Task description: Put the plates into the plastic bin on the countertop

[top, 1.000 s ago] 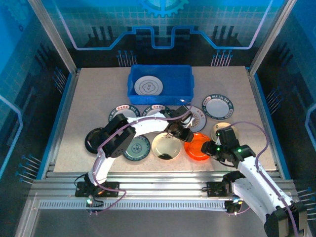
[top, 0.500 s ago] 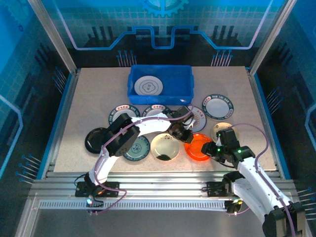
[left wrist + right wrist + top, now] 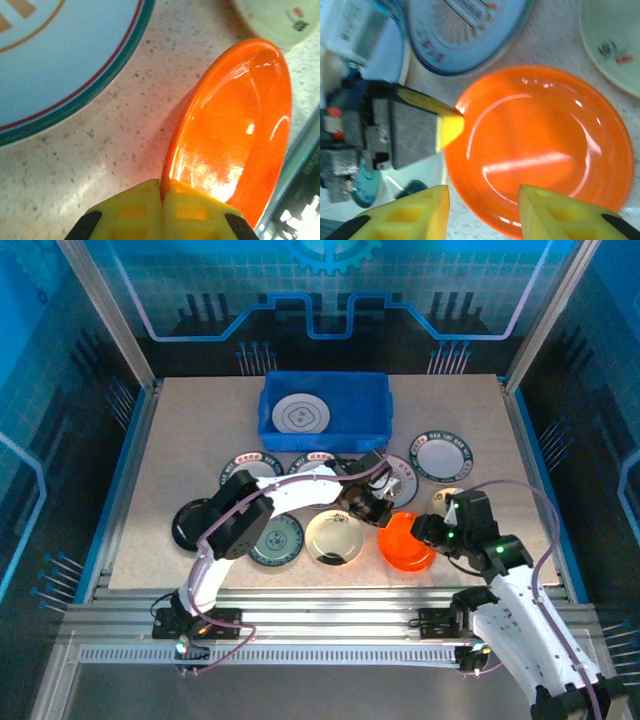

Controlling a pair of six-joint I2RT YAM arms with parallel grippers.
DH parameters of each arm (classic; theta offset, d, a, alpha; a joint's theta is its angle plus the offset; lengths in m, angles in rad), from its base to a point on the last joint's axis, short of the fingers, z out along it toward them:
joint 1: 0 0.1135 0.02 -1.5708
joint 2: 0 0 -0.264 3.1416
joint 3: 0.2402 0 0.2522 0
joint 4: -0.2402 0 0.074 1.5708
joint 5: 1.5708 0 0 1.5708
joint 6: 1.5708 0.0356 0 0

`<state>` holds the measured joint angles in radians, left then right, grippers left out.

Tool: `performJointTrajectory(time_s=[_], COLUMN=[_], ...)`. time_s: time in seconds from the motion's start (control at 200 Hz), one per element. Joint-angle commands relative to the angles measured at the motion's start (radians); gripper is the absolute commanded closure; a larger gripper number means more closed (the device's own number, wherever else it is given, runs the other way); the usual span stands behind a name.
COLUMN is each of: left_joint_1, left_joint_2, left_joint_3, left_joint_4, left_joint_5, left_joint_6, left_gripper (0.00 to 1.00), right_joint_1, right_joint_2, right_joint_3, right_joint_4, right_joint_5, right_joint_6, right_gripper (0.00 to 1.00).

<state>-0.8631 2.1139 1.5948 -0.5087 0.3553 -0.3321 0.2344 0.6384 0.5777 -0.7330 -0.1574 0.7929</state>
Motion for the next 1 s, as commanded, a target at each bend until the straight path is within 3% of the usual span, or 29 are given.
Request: performJointTrajectory(time_s=[0.0, 0.225, 0.51, 0.775, 0.991], left_joint_1=[0.018, 0.117, 0.317, 0.469, 0.518], left_joint_2=[-0.125, -0.248, -0.331, -0.224, -0.067], left_joint_3=[0.018, -0.008, -0.025, 0.092, 0.276], left_joint_4=[-0.045, -0.031, 0.036, 0.094, 0.081], left_joint_5=[0.043, 0.076, 0.023, -0.017, -0.015], left_joint_6=[0.014, -0.058, -0.160, -0.232, -0.273], left_gripper=[1.00, 1.00, 1.00, 1.00, 1.00], right_joint_1=[-0.013, -0.025, -0.032, -0.023, -0.021], right_joint_2=[-0.002, 0.094, 0.311, 0.522, 0.639], right_joint_3=[0.110, 0.347, 0.500, 0.594, 0.632], right_joint_4=[-0.038, -0.009, 0.199, 0.247, 0.273], right_joint_5=[0.027, 0.081, 0.018, 0.018, 0.020], right_joint_6=[-0.015, -0.058, 0.000, 0.008, 0.015], right_gripper=[0.59, 0.57, 0.57, 0.59, 0.58])
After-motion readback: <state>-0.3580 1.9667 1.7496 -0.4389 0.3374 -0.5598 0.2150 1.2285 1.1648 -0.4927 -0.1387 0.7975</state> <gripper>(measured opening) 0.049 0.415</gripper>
